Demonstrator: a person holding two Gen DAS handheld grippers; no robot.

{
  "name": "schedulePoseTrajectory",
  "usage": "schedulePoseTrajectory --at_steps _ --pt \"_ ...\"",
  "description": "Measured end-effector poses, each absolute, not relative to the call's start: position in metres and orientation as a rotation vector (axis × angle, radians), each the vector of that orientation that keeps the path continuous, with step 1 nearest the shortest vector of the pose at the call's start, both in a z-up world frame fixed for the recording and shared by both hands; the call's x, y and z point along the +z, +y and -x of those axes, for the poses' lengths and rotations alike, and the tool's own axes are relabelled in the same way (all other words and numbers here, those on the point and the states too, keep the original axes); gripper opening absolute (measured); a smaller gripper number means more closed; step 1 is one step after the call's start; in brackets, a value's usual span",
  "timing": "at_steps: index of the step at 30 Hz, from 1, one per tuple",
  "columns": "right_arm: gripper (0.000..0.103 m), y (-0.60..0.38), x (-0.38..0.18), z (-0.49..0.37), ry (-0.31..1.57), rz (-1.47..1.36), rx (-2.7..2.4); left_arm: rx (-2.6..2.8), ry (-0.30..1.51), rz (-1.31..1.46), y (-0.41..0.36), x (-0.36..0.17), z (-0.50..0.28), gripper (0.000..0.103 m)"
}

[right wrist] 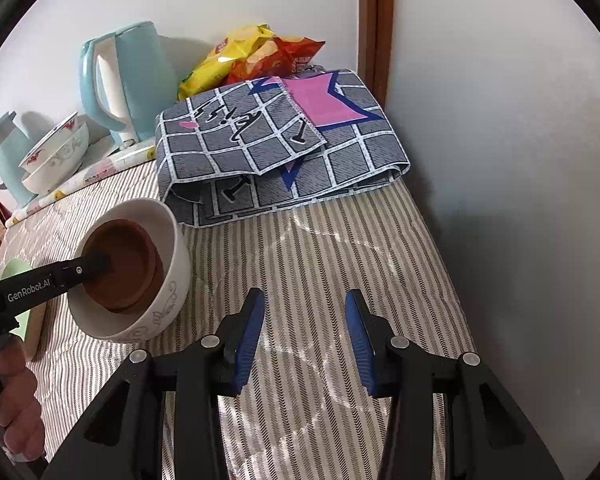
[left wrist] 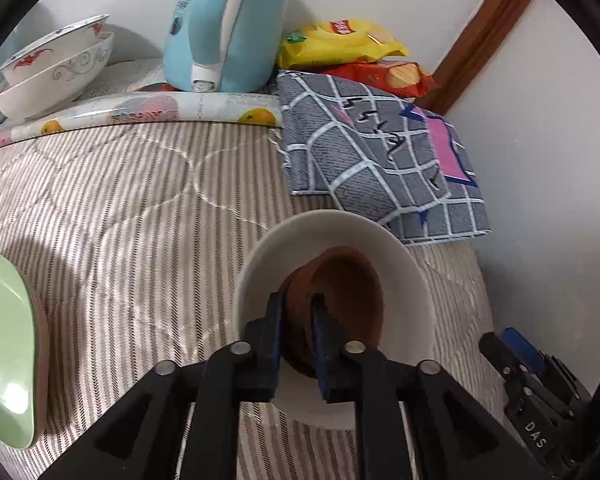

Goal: Organize plates and bowls
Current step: 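Lower the dark brown bowl into the white bowl and open the left tool, then grasp the white bowl rim with both tools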

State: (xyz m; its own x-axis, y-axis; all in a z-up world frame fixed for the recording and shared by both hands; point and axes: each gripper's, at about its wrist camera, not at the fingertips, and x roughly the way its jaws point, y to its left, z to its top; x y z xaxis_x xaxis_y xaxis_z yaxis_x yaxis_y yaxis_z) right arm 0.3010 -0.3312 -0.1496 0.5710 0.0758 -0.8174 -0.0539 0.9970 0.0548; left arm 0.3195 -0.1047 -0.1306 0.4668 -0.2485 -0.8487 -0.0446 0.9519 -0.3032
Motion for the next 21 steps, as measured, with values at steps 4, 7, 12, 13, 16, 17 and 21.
schedulePoseTrajectory --at_steps 4,7,12,13,16,17,21 --pt "0.042 -0.326 -0.146 -0.299 0.956 -0.019 0.085 -0.160 1.079 0.283 -0.109 -0.126 -0.315 0.029" --pt "0.042 -0.322 -0.142 -0.298 0.950 -0.014 0.094 -0.174 1.053 0.284 -0.108 -0.118 -0.310 0.039" --pt "0.042 -0.312 -0.135 -0.297 0.939 -0.016 0.124 -0.154 1.010 0.296 -0.095 -0.104 -0.303 0.042" --pt "0.042 -0.309 -0.134 -0.297 0.937 -0.019 0.132 -0.148 1.005 0.301 -0.091 -0.102 -0.303 0.042" --pt "0.042 -0.302 -0.132 -0.299 0.934 -0.027 0.157 -0.108 1.005 0.305 -0.079 -0.102 -0.302 0.042" --pt "0.042 -0.299 -0.131 -0.301 0.932 -0.036 0.170 -0.092 1.012 0.303 -0.074 -0.104 -0.303 0.042" --pt "0.041 -0.289 -0.132 -0.310 0.946 -0.057 0.215 -0.065 1.039 0.309 -0.064 -0.112 -0.306 0.042"
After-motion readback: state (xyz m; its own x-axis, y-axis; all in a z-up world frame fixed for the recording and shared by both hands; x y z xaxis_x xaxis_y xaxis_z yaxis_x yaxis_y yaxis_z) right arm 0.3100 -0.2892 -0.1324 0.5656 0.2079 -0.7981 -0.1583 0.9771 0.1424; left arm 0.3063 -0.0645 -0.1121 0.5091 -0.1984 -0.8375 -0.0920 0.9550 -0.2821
